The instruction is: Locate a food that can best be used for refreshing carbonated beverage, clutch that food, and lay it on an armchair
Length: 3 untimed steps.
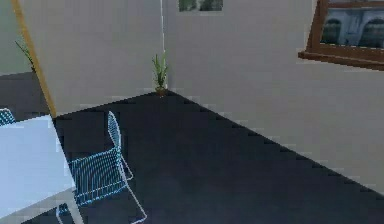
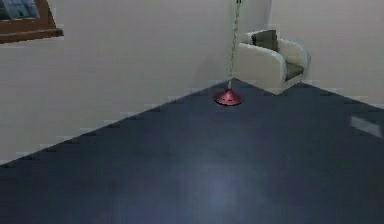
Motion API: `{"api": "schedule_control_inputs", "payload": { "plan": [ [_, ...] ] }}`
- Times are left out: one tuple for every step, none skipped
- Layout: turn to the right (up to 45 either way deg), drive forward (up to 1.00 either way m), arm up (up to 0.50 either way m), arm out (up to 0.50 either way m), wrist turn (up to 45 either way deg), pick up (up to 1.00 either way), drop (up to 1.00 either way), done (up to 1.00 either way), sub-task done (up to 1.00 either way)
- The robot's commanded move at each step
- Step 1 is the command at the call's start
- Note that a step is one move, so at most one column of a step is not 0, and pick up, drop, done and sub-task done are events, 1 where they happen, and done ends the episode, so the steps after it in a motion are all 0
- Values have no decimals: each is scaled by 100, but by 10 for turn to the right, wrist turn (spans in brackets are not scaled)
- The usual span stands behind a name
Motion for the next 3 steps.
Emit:
{"api": "schedule_control_inputs", "payload": {
  "plan": [
    [0,100,0,0,0,0,0,0,0],
    [0,50,0,0,0,0,0,0,0],
    [-360,0,0,0,0,0,0,0,0]
  ]
}}
